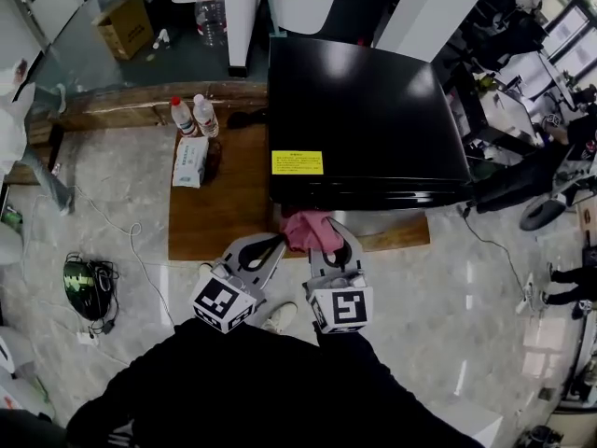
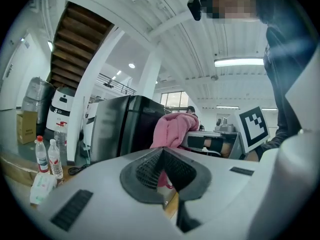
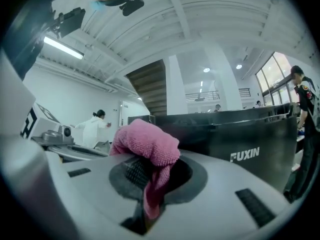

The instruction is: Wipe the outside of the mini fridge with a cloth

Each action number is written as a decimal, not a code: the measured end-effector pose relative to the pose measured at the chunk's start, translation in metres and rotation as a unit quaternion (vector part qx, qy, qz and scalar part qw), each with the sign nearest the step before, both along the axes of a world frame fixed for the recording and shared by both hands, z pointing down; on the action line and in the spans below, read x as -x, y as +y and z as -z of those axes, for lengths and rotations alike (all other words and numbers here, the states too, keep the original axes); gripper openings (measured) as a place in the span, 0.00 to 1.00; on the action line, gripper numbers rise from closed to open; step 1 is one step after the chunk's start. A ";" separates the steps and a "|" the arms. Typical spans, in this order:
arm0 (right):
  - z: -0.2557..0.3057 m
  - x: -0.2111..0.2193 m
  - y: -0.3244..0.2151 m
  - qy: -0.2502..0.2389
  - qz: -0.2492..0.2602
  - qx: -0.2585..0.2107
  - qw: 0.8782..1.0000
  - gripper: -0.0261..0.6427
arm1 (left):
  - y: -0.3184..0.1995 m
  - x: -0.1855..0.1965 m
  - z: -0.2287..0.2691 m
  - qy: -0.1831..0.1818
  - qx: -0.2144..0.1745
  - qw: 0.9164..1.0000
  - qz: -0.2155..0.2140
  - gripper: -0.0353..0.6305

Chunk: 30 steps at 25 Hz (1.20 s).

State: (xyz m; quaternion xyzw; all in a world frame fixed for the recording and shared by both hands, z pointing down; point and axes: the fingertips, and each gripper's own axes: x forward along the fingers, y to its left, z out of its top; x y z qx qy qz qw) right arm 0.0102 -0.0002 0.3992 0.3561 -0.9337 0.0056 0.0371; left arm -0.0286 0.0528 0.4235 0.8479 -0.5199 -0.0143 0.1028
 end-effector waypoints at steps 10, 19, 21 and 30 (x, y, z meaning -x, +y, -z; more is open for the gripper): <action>-0.008 -0.073 -0.032 0.013 -0.044 -0.010 0.999 0.12 | -0.021 -0.064 0.015 -0.004 -0.024 1.000 -0.012 0.06; -0.019 -0.159 -0.081 0.021 -0.117 0.003 0.993 0.12 | -0.056 -0.128 0.012 0.000 -0.027 0.997 -0.065 0.06; -0.022 -0.179 -0.091 0.026 -0.135 0.005 0.991 0.12 | -0.061 -0.139 0.011 0.000 -0.027 0.997 -0.076 0.06; -0.034 -0.259 -0.139 0.049 -0.209 0.010 0.977 0.12 | -0.081 -0.188 0.014 -0.002 -0.031 0.994 -0.109 0.06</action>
